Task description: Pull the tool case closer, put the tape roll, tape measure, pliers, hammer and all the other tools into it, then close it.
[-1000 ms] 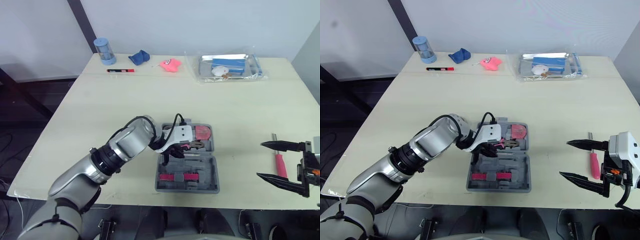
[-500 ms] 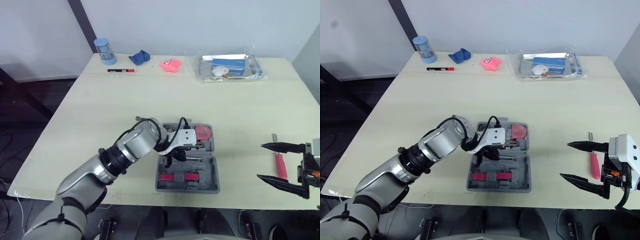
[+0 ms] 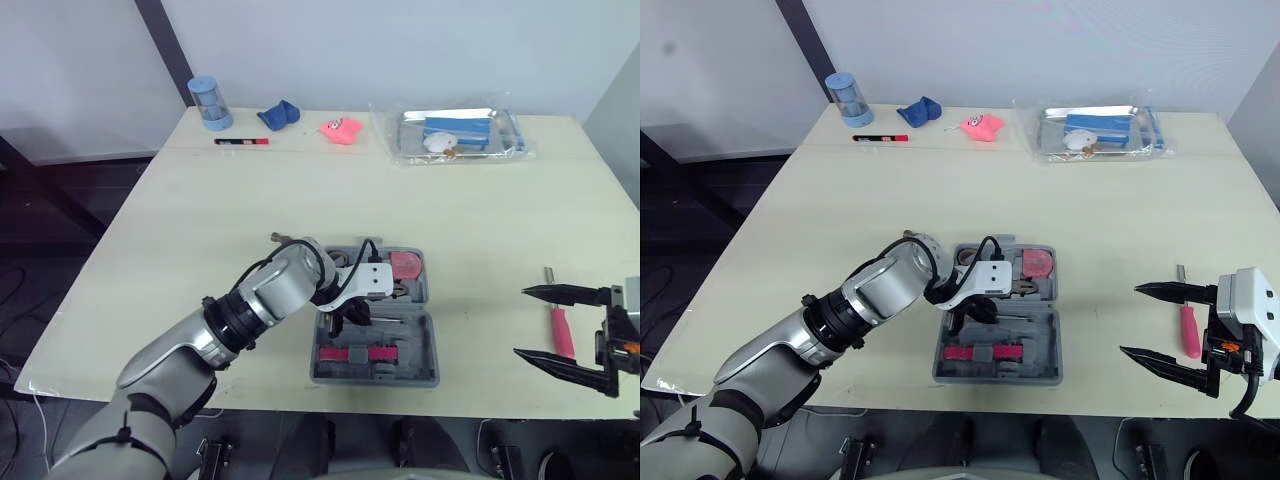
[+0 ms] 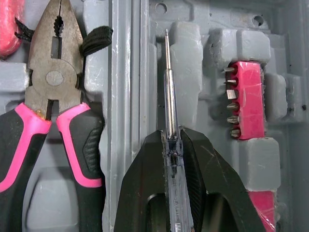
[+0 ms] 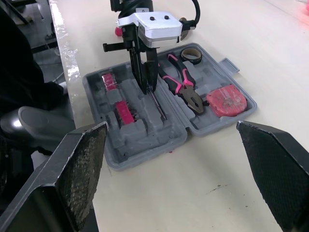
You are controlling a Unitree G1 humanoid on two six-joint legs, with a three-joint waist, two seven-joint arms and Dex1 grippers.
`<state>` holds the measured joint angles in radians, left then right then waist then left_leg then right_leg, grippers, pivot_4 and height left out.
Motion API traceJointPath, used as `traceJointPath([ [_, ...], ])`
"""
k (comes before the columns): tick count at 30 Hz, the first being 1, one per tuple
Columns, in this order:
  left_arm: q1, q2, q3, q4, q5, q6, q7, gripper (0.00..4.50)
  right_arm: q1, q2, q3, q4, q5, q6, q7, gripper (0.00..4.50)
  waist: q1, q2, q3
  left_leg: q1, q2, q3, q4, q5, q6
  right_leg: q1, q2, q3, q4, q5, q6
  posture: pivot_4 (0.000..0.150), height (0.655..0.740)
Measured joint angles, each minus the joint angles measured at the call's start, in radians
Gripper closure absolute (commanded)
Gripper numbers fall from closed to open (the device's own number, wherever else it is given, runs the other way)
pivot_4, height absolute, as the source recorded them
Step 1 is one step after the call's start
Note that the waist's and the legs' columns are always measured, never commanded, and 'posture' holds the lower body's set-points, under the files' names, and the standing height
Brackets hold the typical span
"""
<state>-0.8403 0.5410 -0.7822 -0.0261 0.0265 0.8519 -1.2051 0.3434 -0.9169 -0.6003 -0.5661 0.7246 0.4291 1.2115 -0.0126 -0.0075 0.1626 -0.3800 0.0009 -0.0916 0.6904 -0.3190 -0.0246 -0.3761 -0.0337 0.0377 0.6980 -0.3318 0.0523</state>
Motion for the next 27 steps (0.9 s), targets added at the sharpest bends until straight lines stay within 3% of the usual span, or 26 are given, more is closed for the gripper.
traceJointPath([
  [27,-0.027,-0.015,-0.015,0.028,0.066,-0.047,-0.039,4.50,0.001,0.010,0.004,-0.010,0.000,0.003,-0.024,0.00,0.001,0.000,0.000,0.000,0.000,0.000,0.002,0.000,0.000,0.000,0.000,0.000,0.002,0.000,0.000,0.150,0.7400],
])
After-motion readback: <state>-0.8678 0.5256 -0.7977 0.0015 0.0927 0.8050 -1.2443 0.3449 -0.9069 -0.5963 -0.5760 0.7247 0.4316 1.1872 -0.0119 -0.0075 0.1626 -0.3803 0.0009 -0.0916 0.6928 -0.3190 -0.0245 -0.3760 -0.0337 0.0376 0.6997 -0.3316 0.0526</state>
